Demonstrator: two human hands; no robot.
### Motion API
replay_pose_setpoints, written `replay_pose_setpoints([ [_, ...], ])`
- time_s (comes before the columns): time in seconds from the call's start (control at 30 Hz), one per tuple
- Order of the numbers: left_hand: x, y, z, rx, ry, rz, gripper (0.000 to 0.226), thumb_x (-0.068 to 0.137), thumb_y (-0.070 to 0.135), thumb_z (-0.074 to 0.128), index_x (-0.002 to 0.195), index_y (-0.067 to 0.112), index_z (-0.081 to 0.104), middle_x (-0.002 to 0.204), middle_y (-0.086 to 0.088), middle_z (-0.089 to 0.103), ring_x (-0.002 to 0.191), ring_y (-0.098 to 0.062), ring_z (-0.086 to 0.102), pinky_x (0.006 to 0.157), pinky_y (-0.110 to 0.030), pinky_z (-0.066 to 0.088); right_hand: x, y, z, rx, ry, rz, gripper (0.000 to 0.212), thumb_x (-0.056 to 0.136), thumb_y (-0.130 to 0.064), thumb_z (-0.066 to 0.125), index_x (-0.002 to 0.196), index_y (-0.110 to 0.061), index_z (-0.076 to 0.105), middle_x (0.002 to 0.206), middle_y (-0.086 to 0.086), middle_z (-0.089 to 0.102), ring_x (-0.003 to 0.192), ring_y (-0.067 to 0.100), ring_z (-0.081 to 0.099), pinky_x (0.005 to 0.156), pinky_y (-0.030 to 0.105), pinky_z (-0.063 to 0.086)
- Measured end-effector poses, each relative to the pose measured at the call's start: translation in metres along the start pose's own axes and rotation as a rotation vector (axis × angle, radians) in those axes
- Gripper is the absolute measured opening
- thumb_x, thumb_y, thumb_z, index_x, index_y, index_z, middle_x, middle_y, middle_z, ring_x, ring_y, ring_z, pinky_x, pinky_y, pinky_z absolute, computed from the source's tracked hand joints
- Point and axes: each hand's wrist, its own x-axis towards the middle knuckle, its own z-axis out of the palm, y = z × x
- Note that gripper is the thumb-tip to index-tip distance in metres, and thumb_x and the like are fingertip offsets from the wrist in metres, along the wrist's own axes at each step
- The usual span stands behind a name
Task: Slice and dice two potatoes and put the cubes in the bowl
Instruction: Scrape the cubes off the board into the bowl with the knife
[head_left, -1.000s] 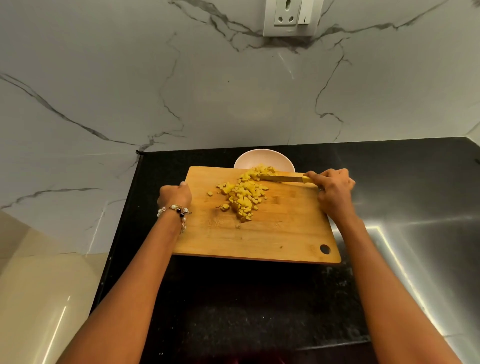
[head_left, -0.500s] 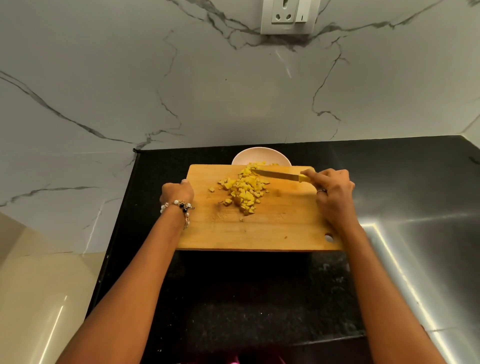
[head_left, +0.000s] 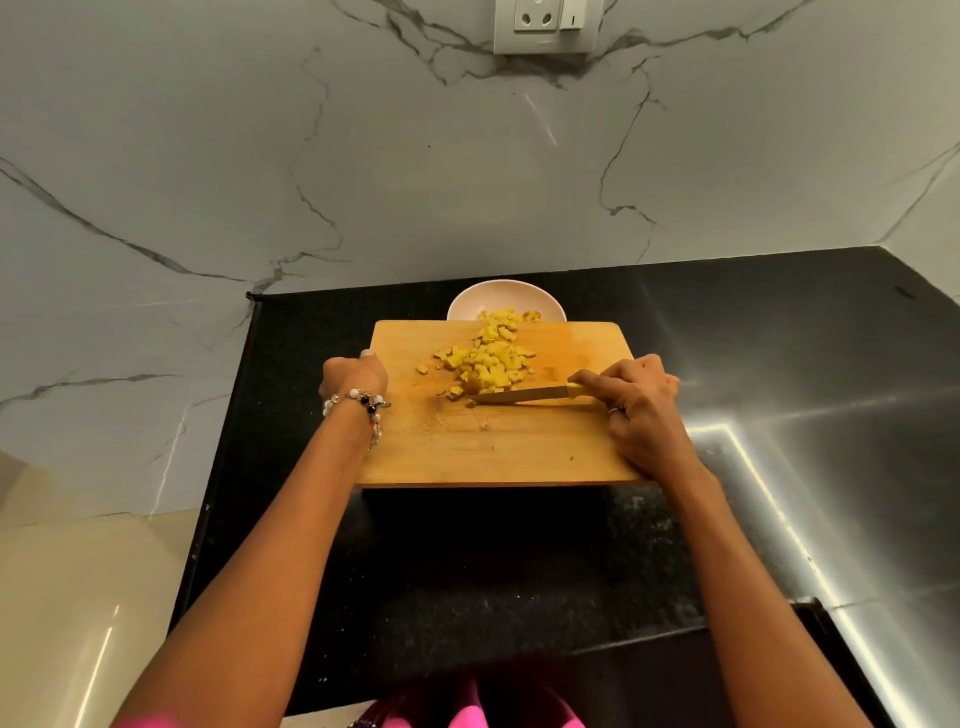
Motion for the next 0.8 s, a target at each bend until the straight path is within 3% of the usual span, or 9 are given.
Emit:
replay_pose_setpoints([
  [0.23,0.003,-0.003,-0.002,-0.005,0.005,0.018,0.037,0.095,0.03,0.051,0.124,0.008,0.053,0.121,-0.011,0.056,0.103,-0.025,0.059,0.072,-0.032,0.042,0.007,0.012,0.009,-0.02,0.001,0.08,0.047,0.087,0.007,0.052,0.117,-0.026,0.067,0.096,0.004,0.059,0.095,0.025,0.04,0.079,0.037,0.024],
  [0.47,0.011,-0.003,0.0,-0.011,-0.003,0.028,0.029,0.095,0.029,0.051,0.113,0.007,0.059,0.115,-0.012,0.059,0.094,-0.022,0.059,0.069,-0.032,0.042,0.028,0.026,0.012,-0.054,-0.013,0.102,0.042,0.091,0.004,0.05,0.118,-0.023,0.067,0.101,0.007,0.06,0.096,0.028,0.04,0.08,0.037,0.023],
  [0.8,0.016,0.003,0.007,-0.006,0.003,0.009,0.032,0.094,0.03,0.052,0.115,0.006,0.059,0.112,-0.011,0.06,0.097,-0.026,0.06,0.071,-0.034,0.044,0.059,0.043,0.015,-0.105,-0.046,0.168,0.036,0.095,-0.005,0.05,0.123,-0.023,0.063,0.108,0.007,0.057,0.101,0.025,0.037,0.085,0.032,0.021],
])
